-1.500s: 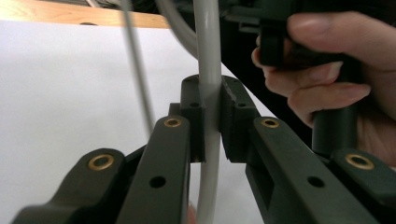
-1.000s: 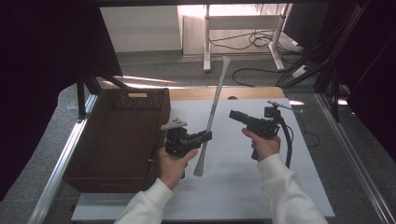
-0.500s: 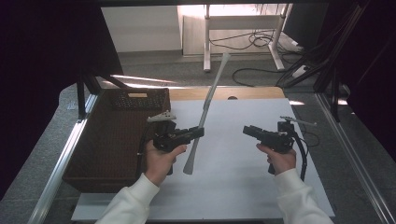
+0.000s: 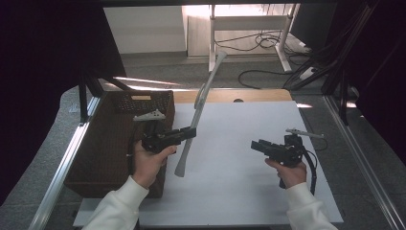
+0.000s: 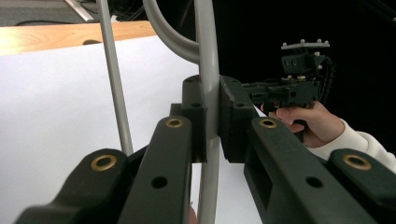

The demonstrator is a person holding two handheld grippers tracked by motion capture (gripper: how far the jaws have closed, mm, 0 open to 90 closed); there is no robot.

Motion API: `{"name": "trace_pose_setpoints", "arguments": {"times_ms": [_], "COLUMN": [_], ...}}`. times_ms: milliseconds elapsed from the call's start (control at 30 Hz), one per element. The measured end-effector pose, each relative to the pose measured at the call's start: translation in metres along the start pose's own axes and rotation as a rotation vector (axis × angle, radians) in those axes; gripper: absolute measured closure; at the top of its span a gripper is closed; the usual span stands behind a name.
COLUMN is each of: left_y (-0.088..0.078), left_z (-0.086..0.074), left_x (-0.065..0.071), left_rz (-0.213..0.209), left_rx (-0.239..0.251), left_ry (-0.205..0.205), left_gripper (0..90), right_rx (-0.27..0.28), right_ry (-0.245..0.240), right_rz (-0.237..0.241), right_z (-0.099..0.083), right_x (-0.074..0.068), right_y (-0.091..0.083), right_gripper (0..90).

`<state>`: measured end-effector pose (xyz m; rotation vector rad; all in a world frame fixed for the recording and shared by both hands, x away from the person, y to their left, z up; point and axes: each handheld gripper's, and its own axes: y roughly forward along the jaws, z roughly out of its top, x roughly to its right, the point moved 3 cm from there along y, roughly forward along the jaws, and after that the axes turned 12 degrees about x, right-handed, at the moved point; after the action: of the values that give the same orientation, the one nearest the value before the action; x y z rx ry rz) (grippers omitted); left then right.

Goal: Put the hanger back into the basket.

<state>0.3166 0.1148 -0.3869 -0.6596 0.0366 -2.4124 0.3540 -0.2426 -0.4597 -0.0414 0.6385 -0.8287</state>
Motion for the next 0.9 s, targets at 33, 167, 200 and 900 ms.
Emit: {"name": "trace_pose_setpoints", "arguments": {"times_ms": [33,167,200,900], "left_y": [-0.002,-0.010,-0.011,-0.063], "left_z": [0.001,0.004,0.005,0.028], "left_x": [-0.001,-0.004,-0.004,-0.018], "left_rz": [0.000,0.001,0.001,-0.030], "left_rx": [-0.001,-0.009,-0.011,0.024], "left_ry": [0.000,0.003,0.005,-0.009], "left_gripper": [82.5,82.5,82.4,82.5], "right_rx": [-0.002,-0.015,-0.014,-0.017], "right_ry": [-0.008,-0.041,-0.055,-0.058], "right_rz": [-0.004,-0.027,-0.032,-0.045], "right_z": [-0.001,-0.004,-0.004,-0.006], "right_x": [0.001,0.001,0.002,0.003], "right_y": [0.000,-0.001,-0.001,-0.001], "right_gripper": [49.3,46.6,46.1,44.0]}}
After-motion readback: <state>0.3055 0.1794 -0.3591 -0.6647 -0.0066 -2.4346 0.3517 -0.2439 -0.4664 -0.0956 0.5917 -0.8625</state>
